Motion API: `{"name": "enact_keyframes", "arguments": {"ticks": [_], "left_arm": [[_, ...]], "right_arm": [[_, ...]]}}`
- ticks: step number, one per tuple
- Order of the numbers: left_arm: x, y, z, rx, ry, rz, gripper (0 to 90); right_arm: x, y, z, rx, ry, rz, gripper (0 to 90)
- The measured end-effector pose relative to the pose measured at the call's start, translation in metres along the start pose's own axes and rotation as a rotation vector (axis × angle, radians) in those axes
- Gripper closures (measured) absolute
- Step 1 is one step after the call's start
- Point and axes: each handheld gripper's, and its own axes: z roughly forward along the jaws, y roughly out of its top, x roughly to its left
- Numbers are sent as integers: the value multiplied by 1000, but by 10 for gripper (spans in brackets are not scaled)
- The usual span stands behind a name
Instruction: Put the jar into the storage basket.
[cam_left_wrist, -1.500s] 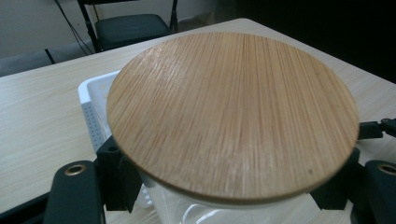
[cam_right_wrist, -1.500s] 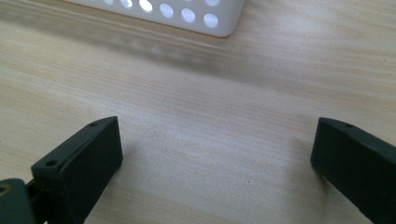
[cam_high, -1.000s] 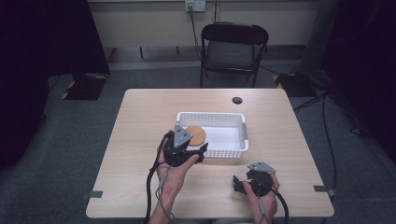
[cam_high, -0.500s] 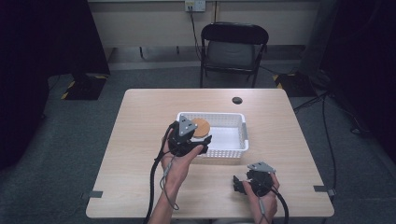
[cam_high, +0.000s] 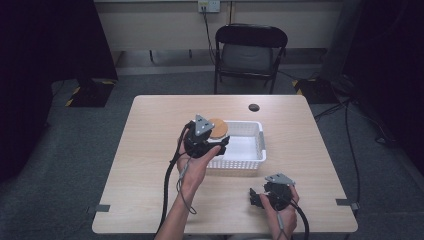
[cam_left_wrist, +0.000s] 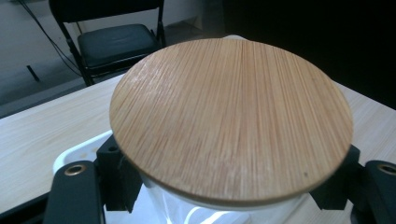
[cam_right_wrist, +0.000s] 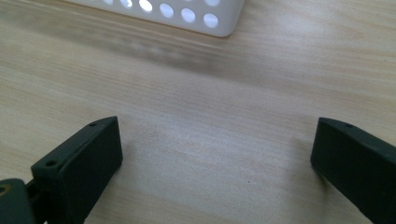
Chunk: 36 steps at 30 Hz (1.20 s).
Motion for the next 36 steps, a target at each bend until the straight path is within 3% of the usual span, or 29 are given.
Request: {"name": "enact_keyframes", "arguments": {"ticks": [8, 11, 13, 17, 28, 36], "left_arm": [[3, 3, 19, 9, 20, 16, 266], [4, 2, 26, 20, 49, 43, 266], [7, 1, 30, 16, 43, 25, 266], [10, 0, 36, 12, 50, 30, 266], [21, -11, 54, 33, 54, -6, 266], [18, -21, 65, 54, 59, 5, 266]], "right_arm": [[0, 0, 0, 0, 0, -1, 12], [0, 0, 0, -1, 0, -1, 12], [0, 0, 0, -1, 0, -1, 12], [0, 0, 0, 0, 0, -1, 12], [0, 0, 0, -1, 0, -1, 12], [0, 0, 0, 0, 0, -1, 12]]}}
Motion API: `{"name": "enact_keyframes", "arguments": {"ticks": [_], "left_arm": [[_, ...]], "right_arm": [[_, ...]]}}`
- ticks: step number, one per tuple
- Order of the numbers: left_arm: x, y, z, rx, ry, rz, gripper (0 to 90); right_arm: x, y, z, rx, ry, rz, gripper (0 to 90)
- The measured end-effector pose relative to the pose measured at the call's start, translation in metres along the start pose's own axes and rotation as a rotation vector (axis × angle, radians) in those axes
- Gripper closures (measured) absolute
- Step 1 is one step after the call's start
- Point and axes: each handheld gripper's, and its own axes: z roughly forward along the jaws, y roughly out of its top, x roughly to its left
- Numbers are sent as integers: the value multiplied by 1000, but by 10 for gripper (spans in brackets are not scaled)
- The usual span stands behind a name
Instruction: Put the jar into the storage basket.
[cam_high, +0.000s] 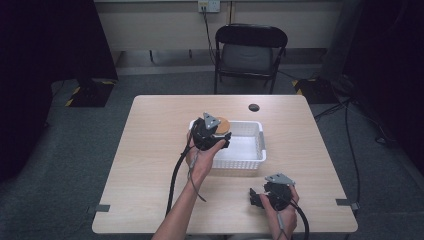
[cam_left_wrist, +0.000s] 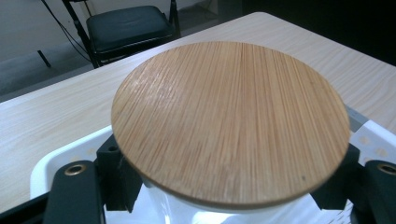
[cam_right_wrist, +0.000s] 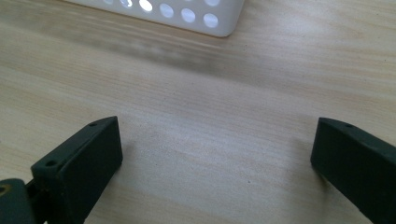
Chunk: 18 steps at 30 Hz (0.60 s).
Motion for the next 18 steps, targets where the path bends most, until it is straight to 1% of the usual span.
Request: {"name": "enact_keyframes", "arguments": {"ticks": [2, 7, 12, 14, 18], "left_arm": [[0, -1, 3, 4, 0, 11, 267], [1, -6, 11, 27, -2, 12, 267], [0, -11, 15, 38, 4, 1, 266], [0, -13, 17, 48, 4, 4, 267], [0, -19, 22, 59, 5, -8, 266]], "right_arm": [[0, 0, 0, -1, 0, -1, 12], [0, 0, 0, 0, 0, -1, 12], [0, 0, 0, -1, 0, 1, 12], [0, 0, 0, -1, 0, 0, 12], [0, 0, 0, 0, 0, 1, 12]]}}
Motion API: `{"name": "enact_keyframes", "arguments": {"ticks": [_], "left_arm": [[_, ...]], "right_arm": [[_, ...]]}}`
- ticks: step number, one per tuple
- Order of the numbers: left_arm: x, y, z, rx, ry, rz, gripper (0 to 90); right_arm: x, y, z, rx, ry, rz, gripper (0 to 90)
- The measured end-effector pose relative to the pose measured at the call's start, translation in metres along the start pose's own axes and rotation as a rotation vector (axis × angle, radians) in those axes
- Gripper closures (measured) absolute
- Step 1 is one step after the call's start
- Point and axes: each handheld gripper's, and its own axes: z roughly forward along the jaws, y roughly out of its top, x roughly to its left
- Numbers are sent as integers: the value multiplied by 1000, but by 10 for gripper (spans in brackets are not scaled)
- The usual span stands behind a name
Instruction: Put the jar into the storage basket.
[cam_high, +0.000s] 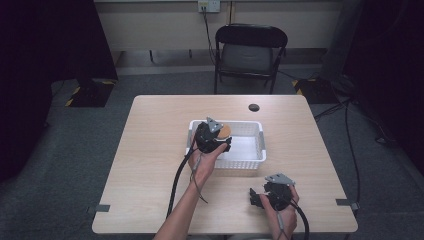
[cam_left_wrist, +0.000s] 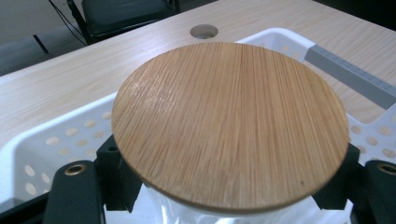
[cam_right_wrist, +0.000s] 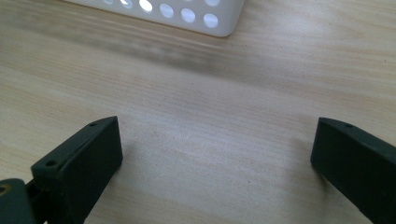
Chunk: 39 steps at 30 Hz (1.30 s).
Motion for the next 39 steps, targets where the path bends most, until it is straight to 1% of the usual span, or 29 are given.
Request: {"name": "enact_keyframes", "arguments": {"ticks": [7, 10, 13, 17, 18, 19, 21, 26, 32, 35, 39], "left_arm": [[-1, -6, 4, 15, 7, -5, 266], [-1, -7, 3, 12, 11, -6, 266], [-2, -8, 2, 16, 12, 2, 266], [2, -9, 0, 36, -1, -17, 265], [3, -9, 0, 46, 0, -31, 265], [3, -9, -1, 51, -3, -36, 265], [5, -9, -1, 53, -10, -42, 266], [4, -8, -1, 59, -7, -33, 265], [6, -7, -1, 64, -14, -48, 263], [5, -6, 0, 61, -17, -38, 252], [7, -6, 0, 60, -24, -47, 197]], "right_arm": [[0, 0, 0, 0, 0, -1, 12], [0, 0, 0, -1, 0, -1, 12], [0, 0, 0, -1, -1, -2, 12], [0, 0, 0, -1, -1, -1, 12], [0, 0, 0, -1, -1, -1, 12], [0, 0, 0, -1, 0, -1, 12], [0, 0, 0, -1, 0, -1, 12], [0, 0, 0, -1, 0, -1, 12], [0, 0, 0, -1, -1, -1, 12], [0, 0, 0, -1, -1, -1, 12], [0, 0, 0, -1, 0, -1, 12]]}}
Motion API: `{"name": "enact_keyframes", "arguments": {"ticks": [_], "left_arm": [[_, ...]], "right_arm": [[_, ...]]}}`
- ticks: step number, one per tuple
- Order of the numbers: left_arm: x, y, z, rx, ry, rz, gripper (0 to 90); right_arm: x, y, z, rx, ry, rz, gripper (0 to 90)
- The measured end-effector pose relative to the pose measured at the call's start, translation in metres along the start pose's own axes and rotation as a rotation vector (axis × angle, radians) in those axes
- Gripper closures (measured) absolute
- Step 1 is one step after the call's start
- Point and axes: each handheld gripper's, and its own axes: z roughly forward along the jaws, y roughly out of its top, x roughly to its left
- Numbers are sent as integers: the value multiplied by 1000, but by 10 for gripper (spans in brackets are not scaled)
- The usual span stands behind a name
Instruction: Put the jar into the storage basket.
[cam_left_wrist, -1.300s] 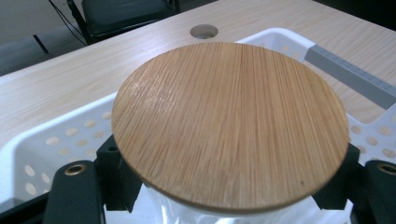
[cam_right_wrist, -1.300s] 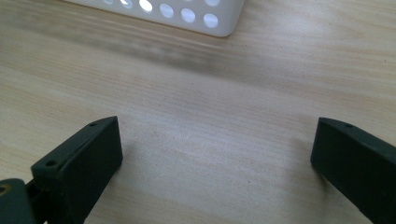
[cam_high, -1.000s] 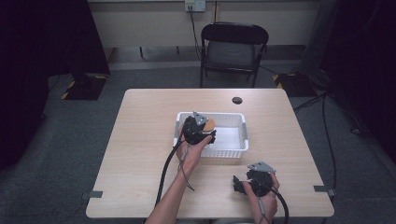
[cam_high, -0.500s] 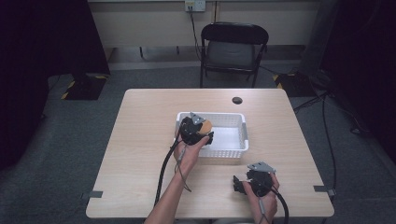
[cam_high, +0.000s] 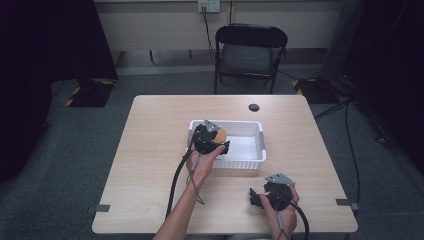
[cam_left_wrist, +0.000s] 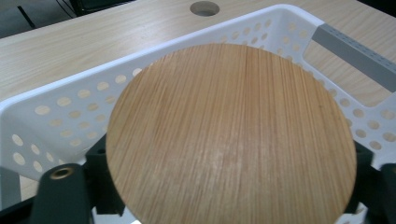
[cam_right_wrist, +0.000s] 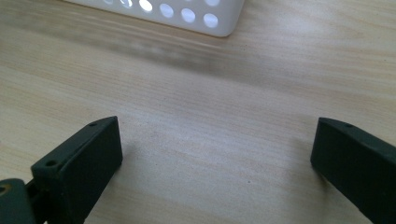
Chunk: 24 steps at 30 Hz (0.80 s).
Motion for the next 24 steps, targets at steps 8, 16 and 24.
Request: {"name": "enact_keyframes", "arguments": {"ticks": [8, 16, 24], "left_arm": [[1, 0, 2, -5, -24, -2, 99], [0, 0, 0, -20, 13, -17, 19], [3, 2, -8, -45, 3, -42, 19]], "right_arm": [[0, 0, 0, 0, 0, 0, 12], [0, 0, 0, 0, 0, 0, 12], [0, 0, 0, 0, 0, 0, 12]]}}
